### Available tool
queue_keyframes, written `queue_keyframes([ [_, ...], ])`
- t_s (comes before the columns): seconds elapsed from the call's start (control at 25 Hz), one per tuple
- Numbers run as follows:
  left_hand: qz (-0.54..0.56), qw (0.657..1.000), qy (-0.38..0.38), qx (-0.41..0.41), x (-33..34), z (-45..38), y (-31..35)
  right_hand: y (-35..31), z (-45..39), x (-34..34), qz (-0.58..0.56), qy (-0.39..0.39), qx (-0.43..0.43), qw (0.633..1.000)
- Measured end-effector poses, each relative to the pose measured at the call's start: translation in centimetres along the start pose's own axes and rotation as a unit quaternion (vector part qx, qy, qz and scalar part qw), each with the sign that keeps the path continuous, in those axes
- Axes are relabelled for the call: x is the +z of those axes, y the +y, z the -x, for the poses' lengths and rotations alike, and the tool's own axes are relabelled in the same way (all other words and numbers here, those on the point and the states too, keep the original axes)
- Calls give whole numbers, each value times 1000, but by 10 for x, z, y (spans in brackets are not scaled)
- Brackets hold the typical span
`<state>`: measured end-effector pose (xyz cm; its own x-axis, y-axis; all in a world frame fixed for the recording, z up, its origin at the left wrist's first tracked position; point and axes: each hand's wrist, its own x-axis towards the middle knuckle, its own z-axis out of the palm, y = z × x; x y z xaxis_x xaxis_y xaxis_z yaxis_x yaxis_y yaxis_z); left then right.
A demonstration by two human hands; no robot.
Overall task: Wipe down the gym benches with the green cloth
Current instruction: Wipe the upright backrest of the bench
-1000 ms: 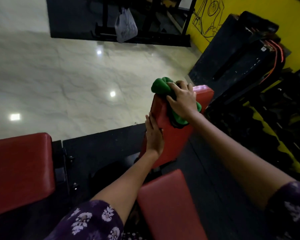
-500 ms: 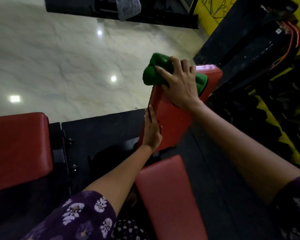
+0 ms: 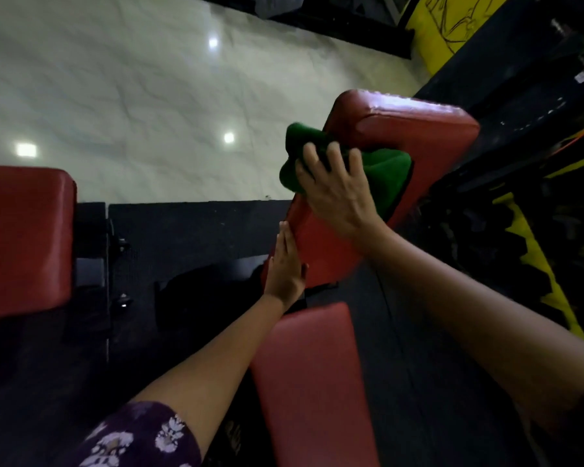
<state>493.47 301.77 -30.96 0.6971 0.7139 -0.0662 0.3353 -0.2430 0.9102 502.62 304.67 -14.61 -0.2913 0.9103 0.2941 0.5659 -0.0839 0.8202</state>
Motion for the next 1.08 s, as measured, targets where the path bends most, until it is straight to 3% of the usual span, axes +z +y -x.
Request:
queue_keyframes([
  [0.2, 5, 999, 45, 5, 17, 5, -9, 9, -2, 10, -11, 75, 116, 990],
  [0.36, -30, 994, 101, 35, 38, -1, -29, -36, 36, 26, -38, 69, -48, 996],
  [0.4, -33, 993, 111, 30, 43, -2, -34, -35, 33, 28, -43, 75, -52, 995],
  [0.56, -34, 988, 150, 25, 60, -4, -53, -38, 30, 36, -25, 136, 64, 988],
  [0.72, -88, 988, 127, 28, 78, -13, -78, -99, 74, 48, -67, 59, -77, 993],
  [0.76, -91, 987, 129, 24, 82, -11, -81, -100, 74, 49, -75, 47, -82, 993],
  [0.92, -56, 984, 168, 9, 91, 4, -92, -98, 69, 50, -67, 105, 52, 991],
  [1.08, -91, 988, 127, -4, 102, 11, -117, -139, 97, 59, -104, 65, -65, 990],
])
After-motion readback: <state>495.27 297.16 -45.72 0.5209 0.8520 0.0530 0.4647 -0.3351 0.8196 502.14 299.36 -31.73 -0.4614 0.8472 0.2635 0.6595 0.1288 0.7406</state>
